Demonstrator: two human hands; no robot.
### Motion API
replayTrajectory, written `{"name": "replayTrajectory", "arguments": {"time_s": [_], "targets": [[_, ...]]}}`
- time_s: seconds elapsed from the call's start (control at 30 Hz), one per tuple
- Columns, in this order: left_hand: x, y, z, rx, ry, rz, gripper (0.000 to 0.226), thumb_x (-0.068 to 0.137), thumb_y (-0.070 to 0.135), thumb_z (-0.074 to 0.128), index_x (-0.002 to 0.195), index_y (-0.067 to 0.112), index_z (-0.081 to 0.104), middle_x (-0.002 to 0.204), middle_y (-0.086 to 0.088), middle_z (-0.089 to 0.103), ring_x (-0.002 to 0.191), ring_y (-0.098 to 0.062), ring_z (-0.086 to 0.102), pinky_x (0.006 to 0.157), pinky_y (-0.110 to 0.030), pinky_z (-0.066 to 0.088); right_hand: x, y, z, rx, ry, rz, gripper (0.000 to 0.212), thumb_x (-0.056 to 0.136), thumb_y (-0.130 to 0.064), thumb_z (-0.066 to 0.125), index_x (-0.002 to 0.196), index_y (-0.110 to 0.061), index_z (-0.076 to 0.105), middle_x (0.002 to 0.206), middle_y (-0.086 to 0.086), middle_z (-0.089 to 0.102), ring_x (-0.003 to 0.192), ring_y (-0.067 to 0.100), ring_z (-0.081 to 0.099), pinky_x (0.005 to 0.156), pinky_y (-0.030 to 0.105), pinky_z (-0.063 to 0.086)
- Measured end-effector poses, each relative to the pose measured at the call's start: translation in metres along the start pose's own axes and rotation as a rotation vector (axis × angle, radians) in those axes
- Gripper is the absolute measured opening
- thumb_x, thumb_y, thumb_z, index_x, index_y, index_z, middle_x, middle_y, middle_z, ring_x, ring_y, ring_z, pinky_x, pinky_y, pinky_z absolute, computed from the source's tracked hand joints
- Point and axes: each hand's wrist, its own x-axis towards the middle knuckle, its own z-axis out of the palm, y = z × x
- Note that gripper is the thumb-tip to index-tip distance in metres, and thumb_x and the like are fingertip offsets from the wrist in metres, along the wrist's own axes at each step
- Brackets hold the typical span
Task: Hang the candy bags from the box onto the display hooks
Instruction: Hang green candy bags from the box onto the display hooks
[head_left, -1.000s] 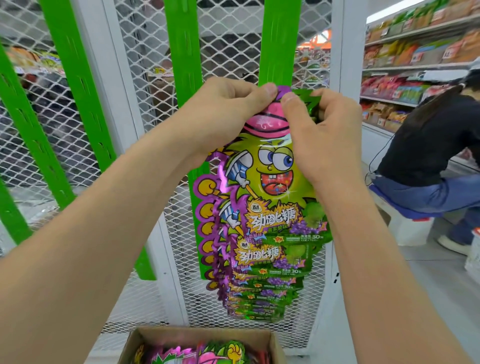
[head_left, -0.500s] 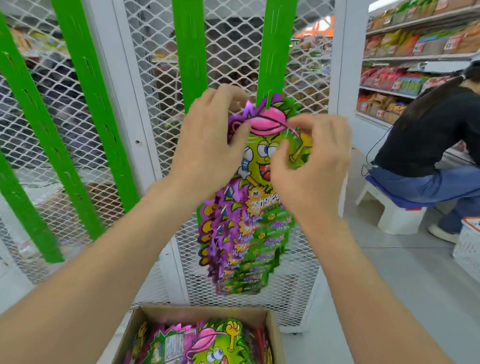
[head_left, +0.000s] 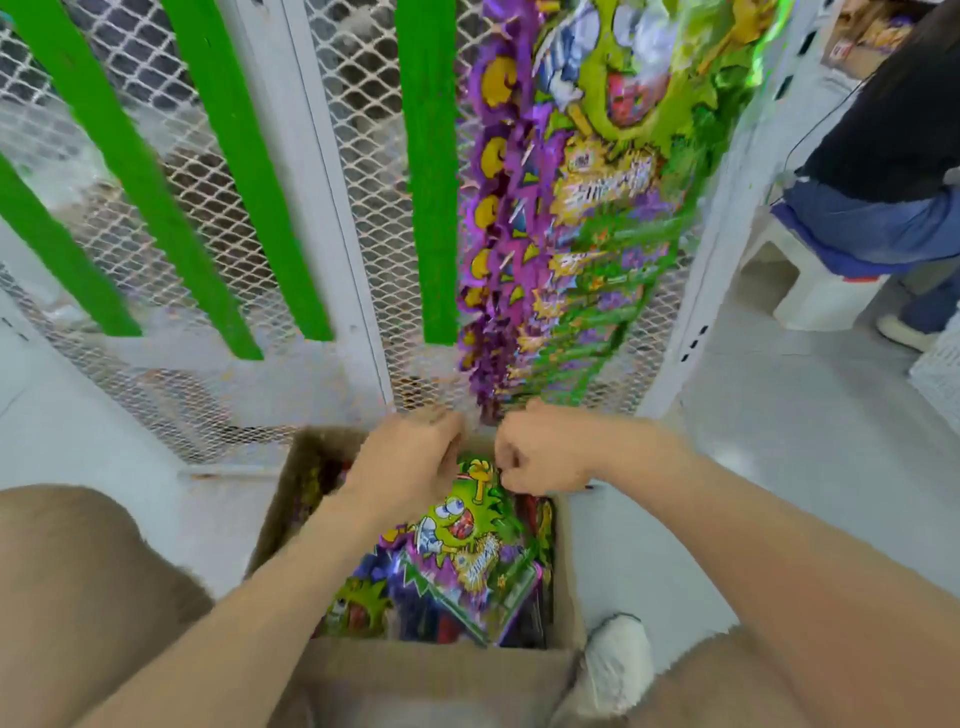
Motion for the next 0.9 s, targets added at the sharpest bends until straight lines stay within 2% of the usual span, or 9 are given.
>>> {"name": "replayTrajectory", "arguments": {"time_s": [0.1,0.2,0.33,0.5,0.63,0.7,0.77,0.83,0.9], "targets": [[-0.021,-0.012,0.071,-0.052,-0.399,-0.23,0.029,0.092,0.027,0.065,0.121,0.026,0.065,0.123,-0.005,0.069,0.115,-0.03,0.065,0.087,-0.039,0.054,0.013,-0.003,0.013,-0.088,-0.07,-0.039,0.03,0.093,-0.021,0.059,0.064,-0.012,0.054,0.064,0.006,0.05,0.071,0.032,0.055,0.066,0.036,0.053],[-0.041,-0.019,0.128,-0.027,-0.535,-0.386,0.067,0.095,0.041,0.068,0.151,0.014,0.042,0.154,-0.018,0.043,0.138,-0.04,0.049,0.109,-0.05,0.047,0.026,0.0,0.017,-0.104,-0.082,-0.027,0.022,0.091,-0.021,0.061,0.071,-0.011,0.06,0.064,0.003,0.052,0.069,0.031,0.058,0.06,0.036,0.052],[-0.049,-0.027,0.158,-0.009,-0.514,-0.554,0.105,0.096,0.053,0.07,0.161,-0.003,0.011,0.157,-0.028,0.034,0.145,-0.047,0.035,0.118,-0.055,0.038,0.041,0.007,0.021,-0.114,-0.082,-0.013,0.027,0.089,-0.02,0.06,0.066,-0.012,0.05,0.063,0.006,0.052,0.059,0.028,0.054,0.054,0.036,0.048],[-0.046,-0.03,0.158,0.038,-0.44,-0.639,0.114,0.088,0.049,0.081,0.16,-0.004,0.012,0.15,-0.026,0.041,0.14,-0.047,0.042,0.111,-0.058,0.045,0.046,0.008,0.02,-0.128,-0.108,-0.005,0.023,0.095,-0.02,0.057,0.074,-0.015,0.051,0.074,0.006,0.055,0.065,0.027,0.056,0.055,0.029,0.04],[-0.044,-0.036,0.154,-0.034,-0.335,-0.749,0.09,0.083,0.043,0.087,0.147,0.005,0.037,0.14,-0.017,0.052,0.136,-0.042,0.046,0.109,-0.056,0.045,0.037,0.0,0.012,-0.101,-0.12,-0.029,0.022,0.099,-0.025,0.056,0.095,-0.006,0.067,0.083,0.01,0.064,0.072,0.03,0.058,0.052,0.029,0.035],[-0.044,-0.04,0.15,-0.232,-0.172,-0.749,0.047,0.09,0.032,0.082,0.126,0.016,0.057,0.113,-0.007,0.067,0.121,-0.04,0.057,0.098,-0.056,0.05,0.032,-0.004,0.009,-0.078,-0.104,-0.051,0.03,0.099,-0.025,0.055,0.11,-0.002,0.072,0.099,0.018,0.072,0.09,0.037,0.068,0.059,0.033,0.042],[-0.041,-0.04,0.136,-0.451,-0.037,-0.643,0.014,0.097,0.027,0.074,0.096,0.018,0.063,0.077,0.005,0.061,0.087,-0.027,0.065,0.075,-0.041,0.049,0.027,-0.005,0.005,-0.065,-0.088,-0.059,0.029,0.098,-0.021,0.054,0.111,-0.002,0.072,0.1,0.02,0.073,0.098,0.039,0.07,0.064,0.041,0.051],[-0.032,-0.036,0.105,-0.616,-0.03,-0.517,0.017,0.1,0.022,0.071,0.089,0.014,0.062,0.073,0.01,0.054,0.069,-0.008,0.051,0.068,-0.033,0.037,0.022,-0.003,-0.001,-0.085,-0.056,-0.055,0.021,0.098,-0.016,0.052,0.101,-0.002,0.067,0.086,0.015,0.066,0.093,0.039,0.068,0.067,0.042,0.053],[-0.019,-0.03,0.065,-0.7,-0.083,-0.362,0.016,0.099,0.023,0.073,0.088,0.014,0.065,0.077,0.006,0.06,0.07,-0.009,0.05,0.071,-0.034,0.04,0.017,0.0,-0.008,-0.087,0.029,-0.027,0.01,0.098,-0.013,0.054,0.102,-0.004,0.058,0.088,0.011,0.059,0.093,0.036,0.065,0.073,0.044,0.057]]}}
